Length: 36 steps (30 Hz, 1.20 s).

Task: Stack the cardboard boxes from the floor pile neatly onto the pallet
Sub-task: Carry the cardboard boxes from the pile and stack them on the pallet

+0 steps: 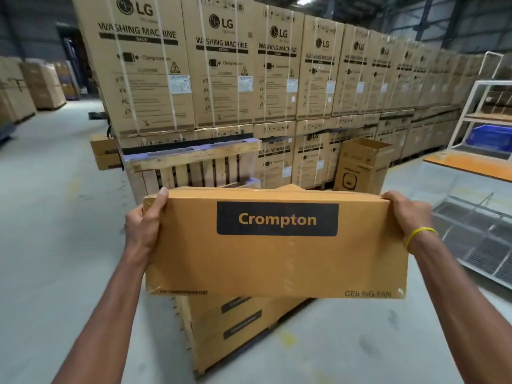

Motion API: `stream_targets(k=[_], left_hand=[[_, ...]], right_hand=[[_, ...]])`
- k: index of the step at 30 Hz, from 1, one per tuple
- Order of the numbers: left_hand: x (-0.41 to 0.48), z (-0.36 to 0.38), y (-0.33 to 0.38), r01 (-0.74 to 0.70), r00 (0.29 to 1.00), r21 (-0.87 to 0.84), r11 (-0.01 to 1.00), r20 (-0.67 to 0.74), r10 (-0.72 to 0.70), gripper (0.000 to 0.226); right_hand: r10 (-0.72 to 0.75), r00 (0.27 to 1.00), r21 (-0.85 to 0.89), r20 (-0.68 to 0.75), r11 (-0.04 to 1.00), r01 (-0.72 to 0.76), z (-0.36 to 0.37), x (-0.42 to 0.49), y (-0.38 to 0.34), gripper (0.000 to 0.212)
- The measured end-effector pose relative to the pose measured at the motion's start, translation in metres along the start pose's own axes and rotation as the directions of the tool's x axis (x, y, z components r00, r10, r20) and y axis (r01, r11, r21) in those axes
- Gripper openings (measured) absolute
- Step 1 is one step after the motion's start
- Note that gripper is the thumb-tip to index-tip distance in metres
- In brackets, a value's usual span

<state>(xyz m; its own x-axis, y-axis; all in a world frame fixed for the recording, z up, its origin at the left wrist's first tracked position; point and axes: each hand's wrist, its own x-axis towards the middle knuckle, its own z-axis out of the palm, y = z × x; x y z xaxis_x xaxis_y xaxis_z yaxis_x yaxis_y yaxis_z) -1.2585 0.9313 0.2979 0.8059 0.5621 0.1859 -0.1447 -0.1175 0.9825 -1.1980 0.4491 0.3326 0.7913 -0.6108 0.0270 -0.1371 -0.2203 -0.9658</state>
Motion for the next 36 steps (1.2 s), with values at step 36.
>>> stream_targets(k=[36], left_hand=[[0.389, 0.511, -0.092, 0.111, 0.985, -0.021, 0.994, -0.134, -0.112, 0.035]], right_hand=[[-0.052, 0.937, 0.22, 0.346, 0.975, -0.027, 0.311, 0.662, -0.031, 0.049]])
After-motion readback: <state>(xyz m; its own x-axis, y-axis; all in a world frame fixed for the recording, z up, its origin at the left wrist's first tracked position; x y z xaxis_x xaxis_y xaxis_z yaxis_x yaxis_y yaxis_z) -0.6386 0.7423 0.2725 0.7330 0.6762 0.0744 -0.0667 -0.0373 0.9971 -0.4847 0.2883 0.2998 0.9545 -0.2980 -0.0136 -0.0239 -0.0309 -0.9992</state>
